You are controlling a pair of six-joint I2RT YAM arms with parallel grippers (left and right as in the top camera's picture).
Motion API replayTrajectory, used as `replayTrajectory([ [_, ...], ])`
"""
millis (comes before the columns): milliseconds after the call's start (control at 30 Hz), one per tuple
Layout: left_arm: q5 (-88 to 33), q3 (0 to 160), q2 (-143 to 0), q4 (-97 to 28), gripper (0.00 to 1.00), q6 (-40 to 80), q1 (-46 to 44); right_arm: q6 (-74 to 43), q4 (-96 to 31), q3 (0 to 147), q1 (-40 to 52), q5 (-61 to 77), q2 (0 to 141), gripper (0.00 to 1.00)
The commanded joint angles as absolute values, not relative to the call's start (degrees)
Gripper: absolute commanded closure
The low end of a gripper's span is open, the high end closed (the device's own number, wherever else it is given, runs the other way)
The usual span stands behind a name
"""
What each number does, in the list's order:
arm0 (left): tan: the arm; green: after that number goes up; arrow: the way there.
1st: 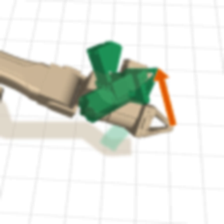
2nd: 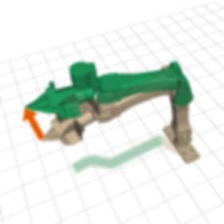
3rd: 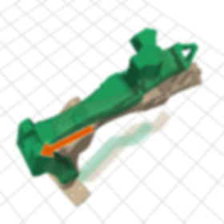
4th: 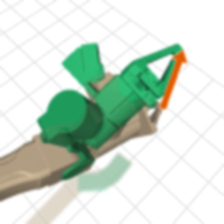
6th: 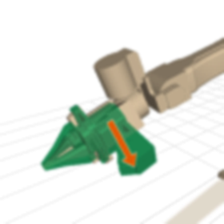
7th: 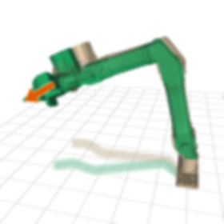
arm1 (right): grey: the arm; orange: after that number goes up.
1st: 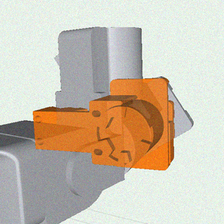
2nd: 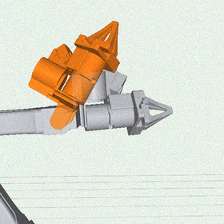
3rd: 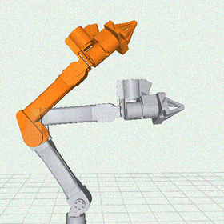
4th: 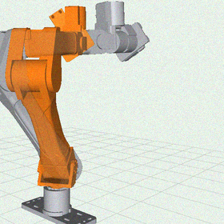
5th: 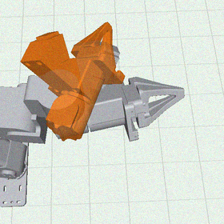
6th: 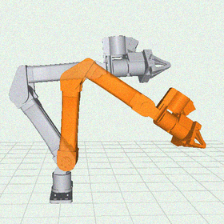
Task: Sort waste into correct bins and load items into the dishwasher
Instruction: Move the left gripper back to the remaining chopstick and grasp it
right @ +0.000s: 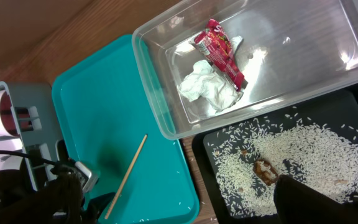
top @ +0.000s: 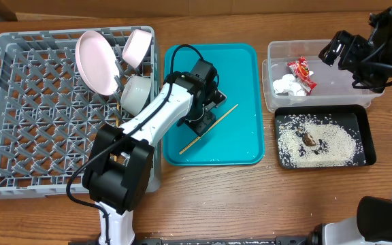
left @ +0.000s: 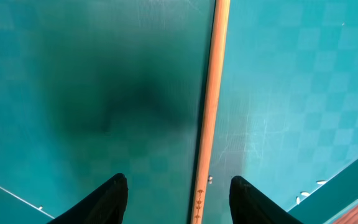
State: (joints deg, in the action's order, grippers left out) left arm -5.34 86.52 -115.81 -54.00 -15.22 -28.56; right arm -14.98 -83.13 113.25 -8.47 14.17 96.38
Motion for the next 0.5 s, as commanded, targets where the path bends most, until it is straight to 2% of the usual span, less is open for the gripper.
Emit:
replayTrajectory([
  [0, -4.51, 85.97, -116.92, -53.6, 0.45, -16.36, -29.65, -14.96, -82.81, 114.39, -8.32, 14.15, 95.48, 0.0],
  [300, -1.89, 83.26, -116.92, -51.35, 0.47, -18.24, -29.71, -14.94, -82.81, 114.39, -8.32, 14.15, 95.48, 0.0],
  [467, -0.99, 81.49, -116.92, -49.45, 0.44, -18.26, -29.78, -14.96, -82.81, 114.39, -8.32, 14.15, 95.48, 0.0],
])
